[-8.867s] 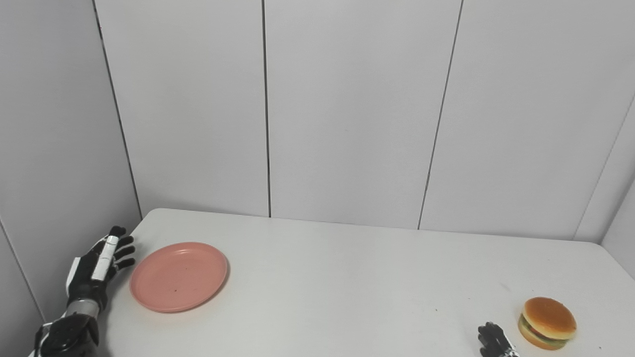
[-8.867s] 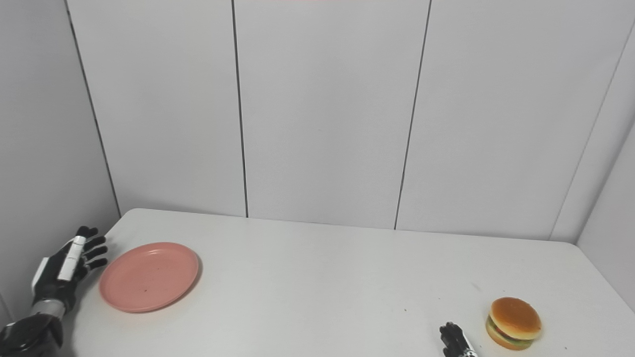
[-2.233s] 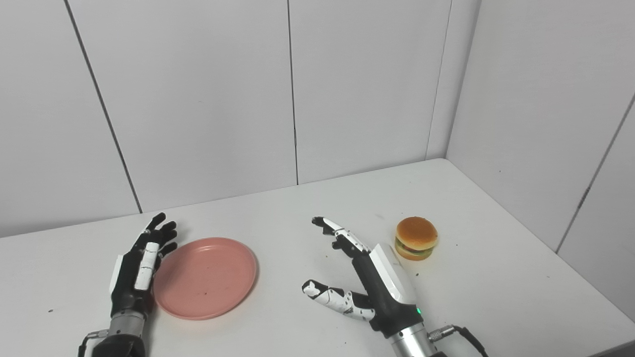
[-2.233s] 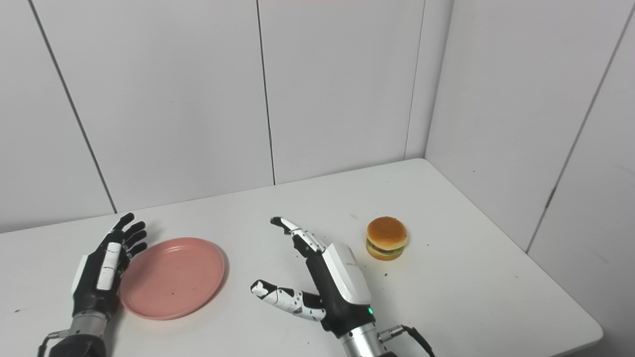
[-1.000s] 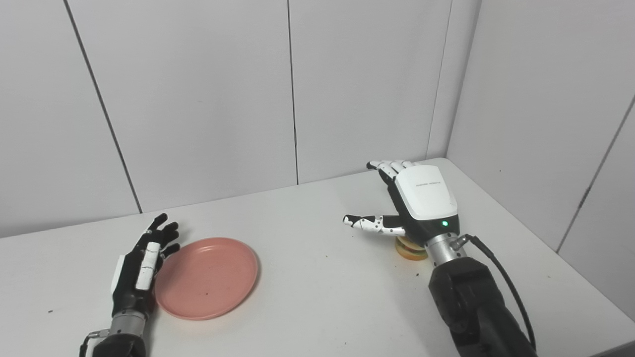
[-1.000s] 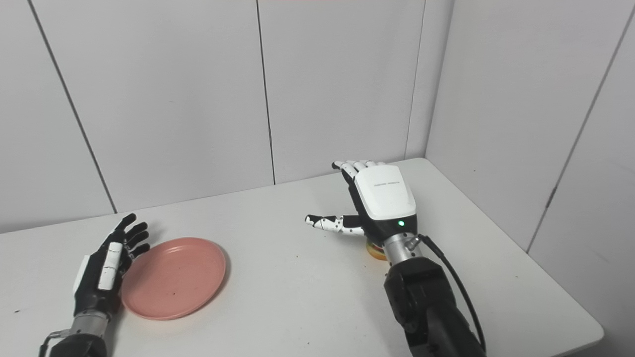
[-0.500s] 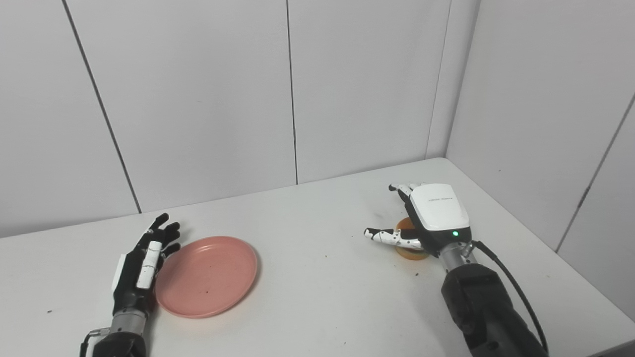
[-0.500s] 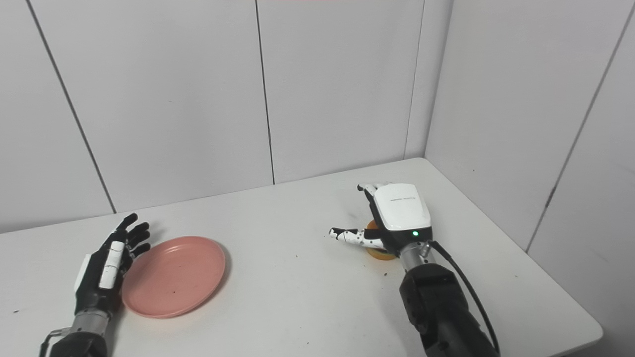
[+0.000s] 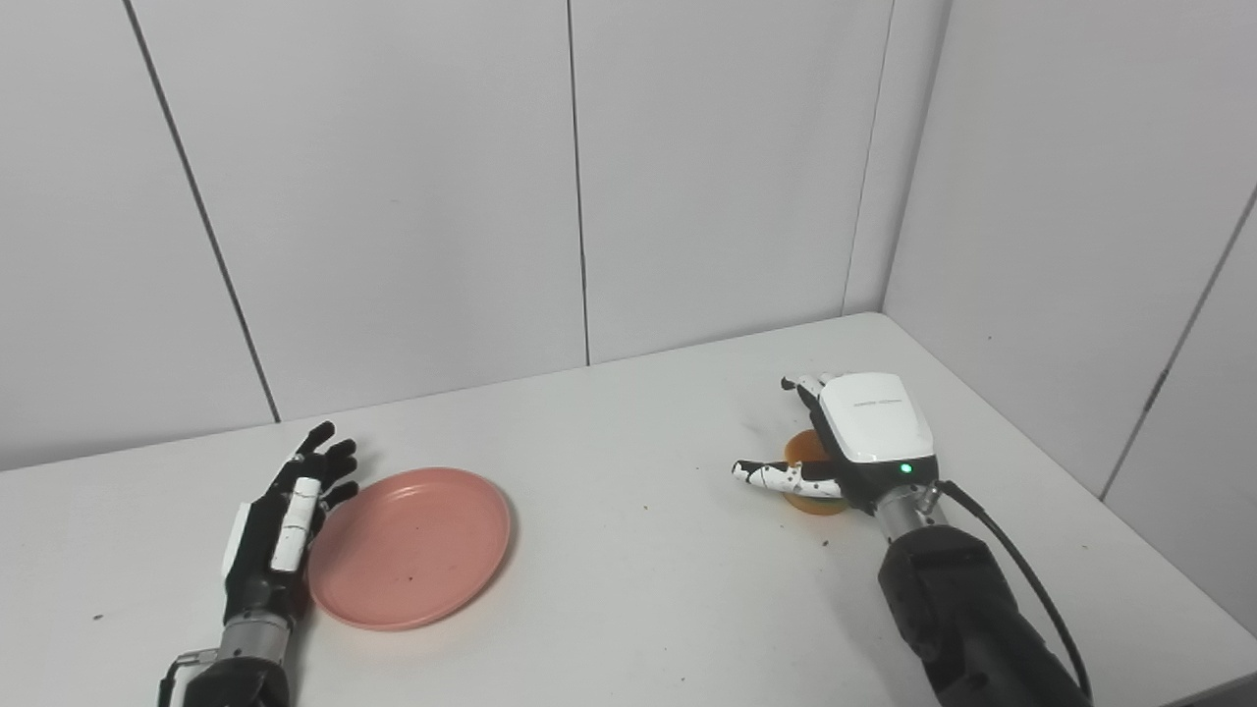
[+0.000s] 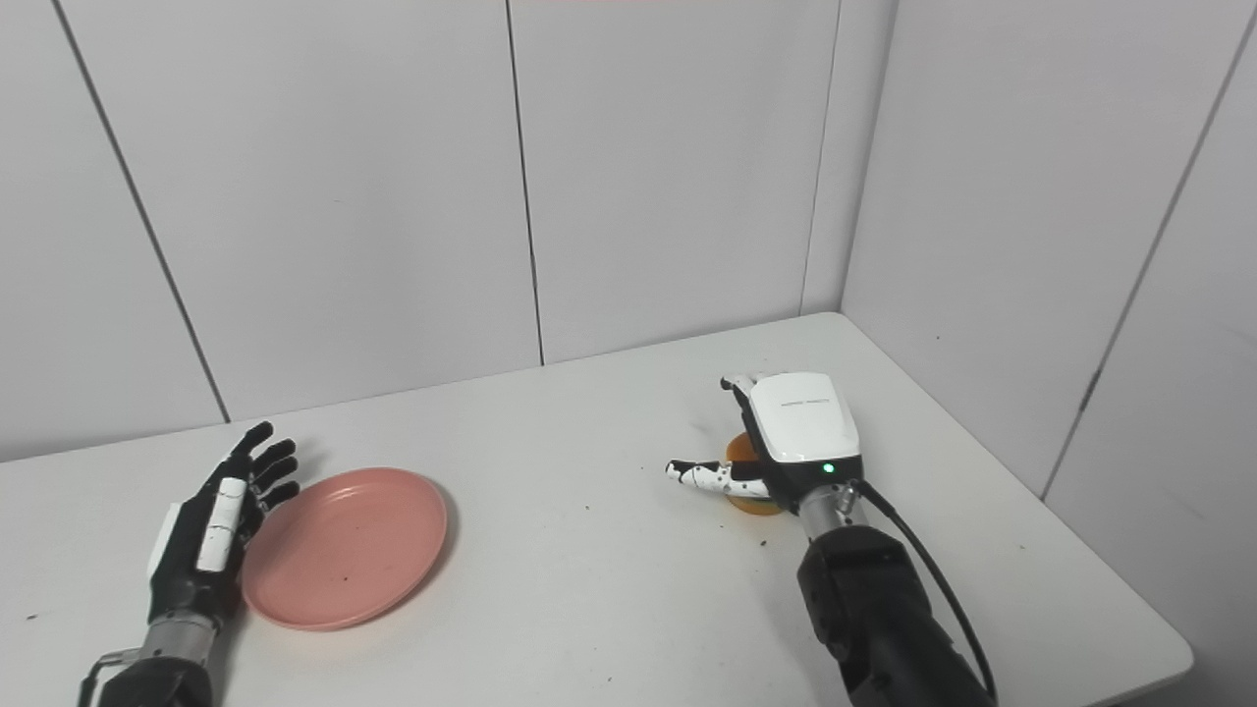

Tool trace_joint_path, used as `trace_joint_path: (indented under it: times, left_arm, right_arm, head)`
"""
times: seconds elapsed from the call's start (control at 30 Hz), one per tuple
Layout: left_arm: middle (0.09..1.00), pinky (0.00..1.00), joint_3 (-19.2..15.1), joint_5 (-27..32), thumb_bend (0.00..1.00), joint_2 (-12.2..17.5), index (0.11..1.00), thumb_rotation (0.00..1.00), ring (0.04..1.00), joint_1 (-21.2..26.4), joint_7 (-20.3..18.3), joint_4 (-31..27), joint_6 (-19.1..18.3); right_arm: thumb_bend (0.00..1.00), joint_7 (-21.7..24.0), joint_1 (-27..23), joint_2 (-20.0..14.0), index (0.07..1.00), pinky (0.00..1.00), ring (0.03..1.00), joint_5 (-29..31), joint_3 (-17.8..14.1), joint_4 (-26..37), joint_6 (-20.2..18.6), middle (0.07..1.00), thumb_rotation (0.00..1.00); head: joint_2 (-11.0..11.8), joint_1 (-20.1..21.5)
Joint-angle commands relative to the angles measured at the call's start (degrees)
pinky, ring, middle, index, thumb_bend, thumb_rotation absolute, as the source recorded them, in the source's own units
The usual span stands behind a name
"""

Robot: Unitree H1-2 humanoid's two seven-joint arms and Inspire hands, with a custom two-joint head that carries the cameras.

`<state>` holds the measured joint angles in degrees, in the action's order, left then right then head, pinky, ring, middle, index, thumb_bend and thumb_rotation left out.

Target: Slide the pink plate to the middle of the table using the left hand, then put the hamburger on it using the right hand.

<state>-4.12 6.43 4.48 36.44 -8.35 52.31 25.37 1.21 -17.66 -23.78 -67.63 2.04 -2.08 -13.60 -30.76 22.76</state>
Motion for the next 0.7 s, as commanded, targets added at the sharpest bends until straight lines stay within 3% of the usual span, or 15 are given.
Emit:
trace_joint_path:
  times: [0.0, 0.67]
  left_arm:
    - [0.827, 0.8, 0.4, -0.2, 0.92, -0.11, 0.849, 0.85, 0.843, -0.22, -0.42, -0.25, 1.21]
    - [0.823, 0.8, 0.44, -0.2, 0.92, -0.47, 0.843, 0.84, 0.843, -1.4, -0.39, -1.99, 0.32]
  right_arm:
    - [0.8, -2.67, -2.76, -1.78, 0.751, 0.72, 0.745, 0.29, -0.21, 0.11, -1.24, 0.764, 0.94]
    - [0.8, -1.35, -6.15, -3.94, 0.762, 0.75, 0.759, 2.2, 3.26, -6.57, -4.5, 0.778, 0.95]
  head:
    - [-0.14, -0.09]
    - [-0.31, -0.79]
